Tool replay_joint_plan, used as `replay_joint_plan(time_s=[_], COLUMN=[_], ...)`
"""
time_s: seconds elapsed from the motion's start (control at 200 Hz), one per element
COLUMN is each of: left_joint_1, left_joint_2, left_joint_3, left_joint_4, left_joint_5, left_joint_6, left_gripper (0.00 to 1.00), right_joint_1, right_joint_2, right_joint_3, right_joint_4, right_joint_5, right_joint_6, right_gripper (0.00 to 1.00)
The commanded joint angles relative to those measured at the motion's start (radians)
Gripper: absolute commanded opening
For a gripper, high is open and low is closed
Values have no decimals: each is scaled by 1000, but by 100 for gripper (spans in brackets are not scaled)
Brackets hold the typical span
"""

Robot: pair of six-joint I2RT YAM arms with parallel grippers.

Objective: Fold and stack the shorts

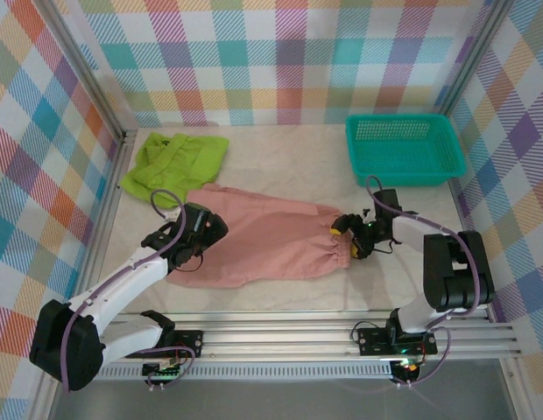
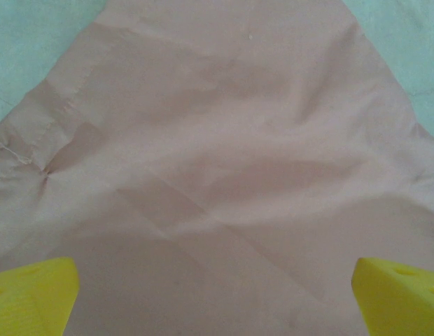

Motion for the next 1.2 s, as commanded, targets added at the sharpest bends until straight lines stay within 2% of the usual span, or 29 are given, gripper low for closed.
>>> replay_joint_plan(time_s=[0.0, 0.08, 0.265, 0.425, 0.575, 0.845, 1.045, 1.195], left_joint_1=[-8, -7, -6, -8, -7, -6, -6, -6], left_joint_2=[1, 1, 1, -15, -57, -77, -70, -73], left_joint_3=[-18, -21, -25, -23, -19, -29, -39, -38], left_joint_4=[9, 14, 12, -3, -21, -11, 9, 9], left_joint_5=[-6, -6, -7, -24, -56, -68, -53, -56], left_joint_6=[-8, -11, -14, -14, -20, -20, -31, -31], left_gripper=[100, 100, 100, 100, 100, 100, 100, 100], right_joint_1=[19, 28, 37, 39, 39, 56, 143, 298], right_joint_2=[27, 43, 82, 62, -47, -230, -192, -76], right_joint_3=[22, 33, 64, 114, 184, 436, 720, 909], right_joint_4=[13, 12, 15, -58, -212, -617, -900, -1091], right_joint_5=[-5, -3, -12, 53, 189, 556, 915, 1182], right_joint_6=[-14, -28, -62, -130, -198, -368, -440, -410], right_gripper=[68, 57, 19, 1, 0, 0, 0, 0])
